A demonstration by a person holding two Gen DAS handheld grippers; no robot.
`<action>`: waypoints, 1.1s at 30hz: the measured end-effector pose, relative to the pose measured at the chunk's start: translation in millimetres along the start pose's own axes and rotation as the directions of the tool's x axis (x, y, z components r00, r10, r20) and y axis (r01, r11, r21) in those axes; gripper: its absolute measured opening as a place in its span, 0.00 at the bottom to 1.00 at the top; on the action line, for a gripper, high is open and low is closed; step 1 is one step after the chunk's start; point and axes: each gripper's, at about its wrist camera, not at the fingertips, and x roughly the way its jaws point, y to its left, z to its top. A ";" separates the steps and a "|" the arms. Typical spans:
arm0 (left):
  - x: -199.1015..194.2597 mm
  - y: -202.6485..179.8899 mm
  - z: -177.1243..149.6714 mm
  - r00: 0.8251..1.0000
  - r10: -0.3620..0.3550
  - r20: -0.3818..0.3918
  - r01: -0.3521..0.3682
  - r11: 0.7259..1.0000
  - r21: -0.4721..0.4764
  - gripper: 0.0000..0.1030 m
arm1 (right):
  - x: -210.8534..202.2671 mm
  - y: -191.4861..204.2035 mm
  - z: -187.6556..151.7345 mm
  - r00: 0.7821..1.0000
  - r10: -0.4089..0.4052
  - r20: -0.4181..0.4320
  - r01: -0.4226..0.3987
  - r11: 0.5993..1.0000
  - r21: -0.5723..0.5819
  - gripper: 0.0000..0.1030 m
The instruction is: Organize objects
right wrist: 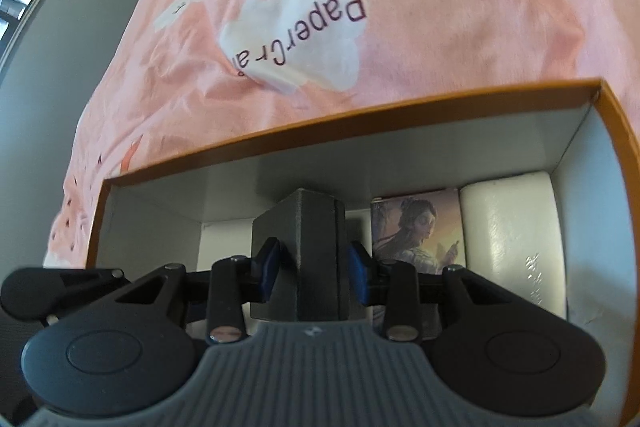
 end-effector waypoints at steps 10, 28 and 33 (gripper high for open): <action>24.9 -13.4 7.2 0.995 0.048 -0.088 -0.038 0.994 0.104 0.40 | -19.5 6.1 -9.8 0.994 -0.105 0.037 0.110 0.982 -0.156 0.36; 26.5 -15.9 13.2 0.996 0.059 -0.073 -0.058 0.998 0.017 0.36 | -7.8 12.9 -44.5 0.927 -0.376 0.004 0.302 0.738 -0.603 0.37; 8.4 -21.9 5.8 0.997 0.073 -0.015 -0.073 0.997 -0.005 0.36 | -4.7 10.2 -42.2 0.929 -0.370 -0.006 0.299 0.761 -0.576 0.38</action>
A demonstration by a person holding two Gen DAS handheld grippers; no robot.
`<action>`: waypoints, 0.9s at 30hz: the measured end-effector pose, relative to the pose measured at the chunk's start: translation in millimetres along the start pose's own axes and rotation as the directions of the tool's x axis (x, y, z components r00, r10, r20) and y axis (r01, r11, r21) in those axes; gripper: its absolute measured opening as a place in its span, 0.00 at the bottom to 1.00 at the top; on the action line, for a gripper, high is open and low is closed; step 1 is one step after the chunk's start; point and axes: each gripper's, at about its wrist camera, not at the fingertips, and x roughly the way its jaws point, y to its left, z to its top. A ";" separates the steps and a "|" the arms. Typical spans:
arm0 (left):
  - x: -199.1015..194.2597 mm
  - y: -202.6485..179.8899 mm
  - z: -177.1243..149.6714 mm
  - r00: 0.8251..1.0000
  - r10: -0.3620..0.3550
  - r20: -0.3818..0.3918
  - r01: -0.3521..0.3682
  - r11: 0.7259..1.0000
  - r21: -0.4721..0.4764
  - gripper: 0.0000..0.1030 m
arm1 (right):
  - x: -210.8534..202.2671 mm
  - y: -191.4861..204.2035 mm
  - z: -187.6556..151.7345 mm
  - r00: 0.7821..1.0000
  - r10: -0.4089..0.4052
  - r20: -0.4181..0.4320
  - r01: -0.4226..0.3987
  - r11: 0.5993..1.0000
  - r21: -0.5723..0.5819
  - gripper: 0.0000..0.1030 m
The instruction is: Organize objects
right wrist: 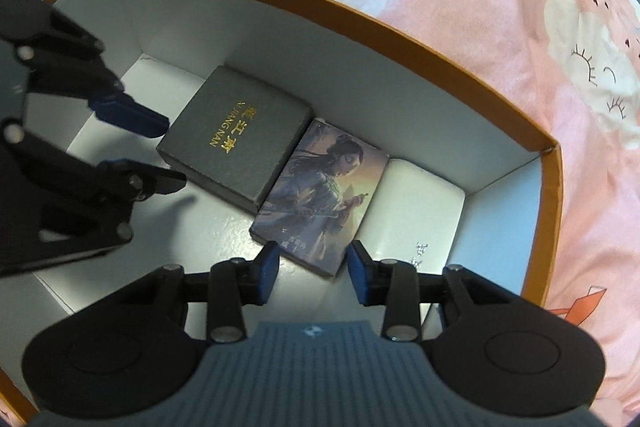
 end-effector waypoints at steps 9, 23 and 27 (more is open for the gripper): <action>-82.5 -13.7 -32.8 0.945 0.059 0.323 -0.002 0.985 -0.175 0.36 | -44.1 3.6 -26.7 0.989 0.027 0.143 -0.035 0.998 0.055 0.37; -141.1 -59.6 -123.6 0.885 0.048 0.464 0.086 0.961 -0.263 0.36 | -153.3 50.9 -125.7 0.844 -0.046 0.534 -0.070 0.978 0.194 0.40; -144.6 -68.5 -142.0 0.881 0.035 0.473 0.098 0.962 -0.254 0.36 | -160.9 61.8 -153.7 0.840 -0.056 0.540 -0.070 0.975 0.209 0.40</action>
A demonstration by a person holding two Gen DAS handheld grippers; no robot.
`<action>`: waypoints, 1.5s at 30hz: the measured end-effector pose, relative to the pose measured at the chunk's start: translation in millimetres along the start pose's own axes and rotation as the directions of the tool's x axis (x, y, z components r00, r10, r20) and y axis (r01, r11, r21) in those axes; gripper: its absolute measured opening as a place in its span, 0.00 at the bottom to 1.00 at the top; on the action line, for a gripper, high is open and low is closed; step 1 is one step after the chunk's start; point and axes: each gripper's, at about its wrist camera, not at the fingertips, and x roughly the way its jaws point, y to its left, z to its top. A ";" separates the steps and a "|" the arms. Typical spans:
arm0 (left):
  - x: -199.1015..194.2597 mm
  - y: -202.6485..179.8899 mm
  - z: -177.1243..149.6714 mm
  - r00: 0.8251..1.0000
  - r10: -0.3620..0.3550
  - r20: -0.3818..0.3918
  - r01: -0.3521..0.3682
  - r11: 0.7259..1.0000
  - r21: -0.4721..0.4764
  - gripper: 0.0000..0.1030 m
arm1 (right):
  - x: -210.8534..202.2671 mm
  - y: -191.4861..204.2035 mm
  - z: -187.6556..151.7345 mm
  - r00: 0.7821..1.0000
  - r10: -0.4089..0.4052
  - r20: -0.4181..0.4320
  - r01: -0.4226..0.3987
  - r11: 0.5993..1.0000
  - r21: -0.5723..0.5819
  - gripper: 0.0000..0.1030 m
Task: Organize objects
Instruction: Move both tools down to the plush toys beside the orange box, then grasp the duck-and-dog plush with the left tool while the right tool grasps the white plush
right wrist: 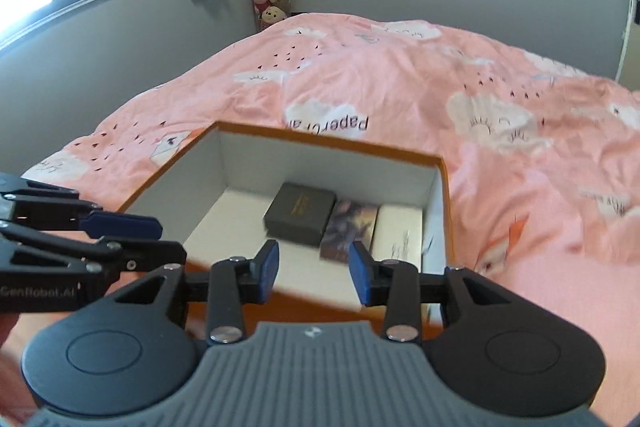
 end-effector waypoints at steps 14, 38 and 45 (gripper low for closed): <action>-13.5 -18.1 -53.5 0.996 -0.033 -0.082 0.036 0.999 0.028 0.36 | -28.5 19.2 -71.2 0.996 -0.029 -0.081 0.037 0.995 0.097 0.46; -22.0 6.6 -88.9 0.968 -0.177 -0.178 0.149 0.976 -0.159 0.36 | -27.1 33.8 -114.8 0.974 -0.027 -0.223 0.050 0.994 0.096 0.45; -12.8 2.7 -89.2 0.970 -0.147 -0.195 0.118 0.982 -0.150 0.36 | -22.8 46.5 -115.8 0.973 -0.030 -0.230 0.036 0.999 0.020 0.45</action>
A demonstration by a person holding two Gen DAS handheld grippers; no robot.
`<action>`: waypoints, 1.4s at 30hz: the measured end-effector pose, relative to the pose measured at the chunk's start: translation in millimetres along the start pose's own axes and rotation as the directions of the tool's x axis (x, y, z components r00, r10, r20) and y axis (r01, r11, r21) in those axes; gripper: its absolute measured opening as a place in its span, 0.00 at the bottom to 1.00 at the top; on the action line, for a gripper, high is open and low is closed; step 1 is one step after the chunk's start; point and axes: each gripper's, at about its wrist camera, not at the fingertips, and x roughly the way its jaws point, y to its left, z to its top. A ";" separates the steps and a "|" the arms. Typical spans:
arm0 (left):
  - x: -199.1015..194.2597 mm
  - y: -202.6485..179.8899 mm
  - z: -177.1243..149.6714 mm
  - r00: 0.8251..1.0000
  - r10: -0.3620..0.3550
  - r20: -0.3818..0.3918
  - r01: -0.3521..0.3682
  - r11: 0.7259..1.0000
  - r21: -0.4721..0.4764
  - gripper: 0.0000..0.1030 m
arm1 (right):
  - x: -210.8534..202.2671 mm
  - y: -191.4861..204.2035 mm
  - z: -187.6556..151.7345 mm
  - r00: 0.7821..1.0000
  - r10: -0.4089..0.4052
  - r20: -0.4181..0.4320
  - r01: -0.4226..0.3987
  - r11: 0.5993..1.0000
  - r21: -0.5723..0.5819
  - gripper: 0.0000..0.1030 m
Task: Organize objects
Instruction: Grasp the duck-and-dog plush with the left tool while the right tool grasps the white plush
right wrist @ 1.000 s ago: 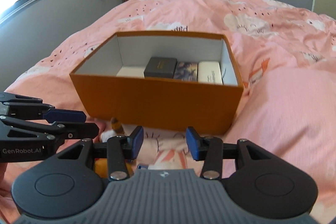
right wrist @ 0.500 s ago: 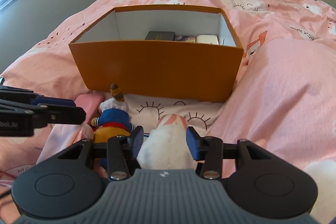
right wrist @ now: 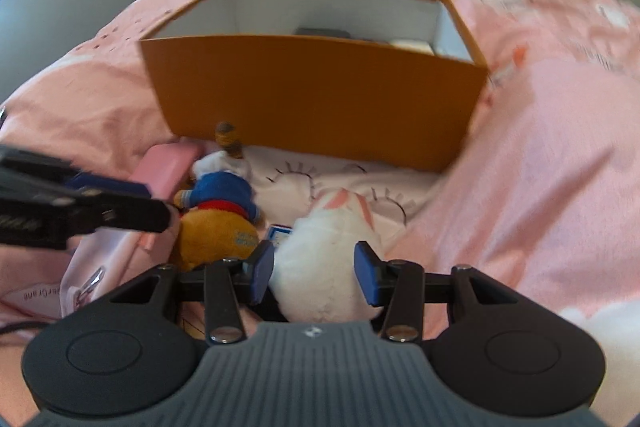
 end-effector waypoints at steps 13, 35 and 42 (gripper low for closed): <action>7.6 7.0 7.8 1.000 -0.011 -0.013 0.011 1.000 -0.011 0.40 | 22.4 30.6 -8.3 0.991 -0.112 -0.071 0.093 0.969 -0.227 0.57; 60.5 4.2 29.7 0.985 0.032 -0.172 -0.037 0.999 -0.029 0.54 | 9.4 -9.6 11.5 0.988 -0.153 -0.017 0.151 0.985 -0.081 0.55; 68.5 -28.8 37.3 0.986 -0.067 -0.155 0.077 0.995 0.057 0.53 | -0.9 -24.2 16.3 0.965 -0.259 0.033 0.260 0.964 -0.048 0.44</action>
